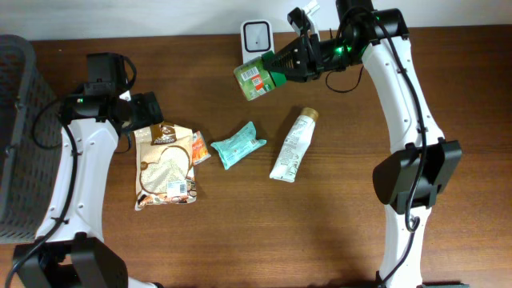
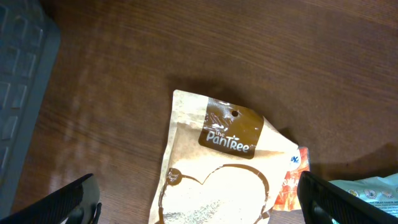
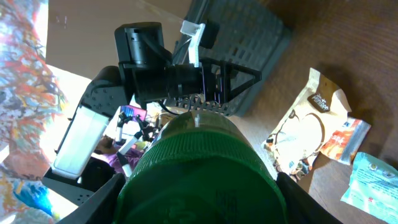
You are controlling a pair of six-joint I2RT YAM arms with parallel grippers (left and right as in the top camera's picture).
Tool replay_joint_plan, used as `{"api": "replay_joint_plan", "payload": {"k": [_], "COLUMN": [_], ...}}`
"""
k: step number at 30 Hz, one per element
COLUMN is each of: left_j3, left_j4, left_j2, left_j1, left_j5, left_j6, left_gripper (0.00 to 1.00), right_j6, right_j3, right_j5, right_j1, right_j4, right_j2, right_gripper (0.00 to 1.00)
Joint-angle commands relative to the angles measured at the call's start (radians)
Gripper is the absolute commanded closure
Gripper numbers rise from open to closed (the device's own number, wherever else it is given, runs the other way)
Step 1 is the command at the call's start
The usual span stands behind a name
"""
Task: Scan the item barcode
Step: 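Lift the jar and carry it toward the white scanner, then hold the jar's label facing the scanner window with right gripper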
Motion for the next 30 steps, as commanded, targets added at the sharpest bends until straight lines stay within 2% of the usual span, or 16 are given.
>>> {"api": "replay_joint_plan", "payload": {"k": [1, 4, 10, 14, 15, 17, 22, 24, 25, 30], "left_j3": [0.014, 0.014, 0.014, 0.014, 0.014, 0.014, 0.014, 0.014, 0.014, 0.014], "left_j4": [0.002, 0.002, 0.002, 0.002, 0.002, 0.002, 0.002, 0.002, 0.002, 0.002], "left_j2": [-0.004, -0.004, -0.004, -0.004, -0.004, -0.004, -0.004, -0.004, -0.004, -0.004], "left_j1": [0.002, 0.002, 0.002, 0.002, 0.002, 0.002, 0.002, 0.002, 0.002, 0.002], "left_j5": [-0.014, -0.014, -0.014, -0.014, -0.014, -0.014, -0.014, -0.014, -0.014, -0.014], "left_j6": [0.019, 0.019, 0.019, 0.019, 0.019, 0.019, 0.019, 0.019, 0.019, 0.019], "left_gripper": [0.01, 0.01, 0.01, 0.01, 0.01, 0.01, 0.01, 0.01, 0.01, 0.01], "right_j6": [0.003, 0.004, 0.008, 0.001, -0.037, -0.116, -0.459, -0.564, -0.668, -0.918], "right_j3": [0.031, 0.031, 0.022, -0.001, -0.001, -0.001, -0.001, -0.001, -0.001, -0.001], "right_j5": [-0.006, 0.124, 0.938, 1.371, 1.444, 1.5, 1.524, 1.524, 1.524, 1.523], "right_j1": [0.008, 0.014, 0.11, 0.193, 0.211, 0.228, 0.237, 0.235, 0.231, 0.23], "right_j4": [0.012, 0.047, 0.226, 0.419, 0.475, 0.552, 0.768, 0.807, 0.84, 0.959], "right_j2": [-0.034, -0.034, -0.026, -0.008, 0.006, 0.023, 0.095, 0.118, 0.135, 0.178], "right_gripper": [0.62, 0.62, 0.63, 0.63, 0.62, 0.62, 0.62, 0.59, 0.59, 0.59]}}
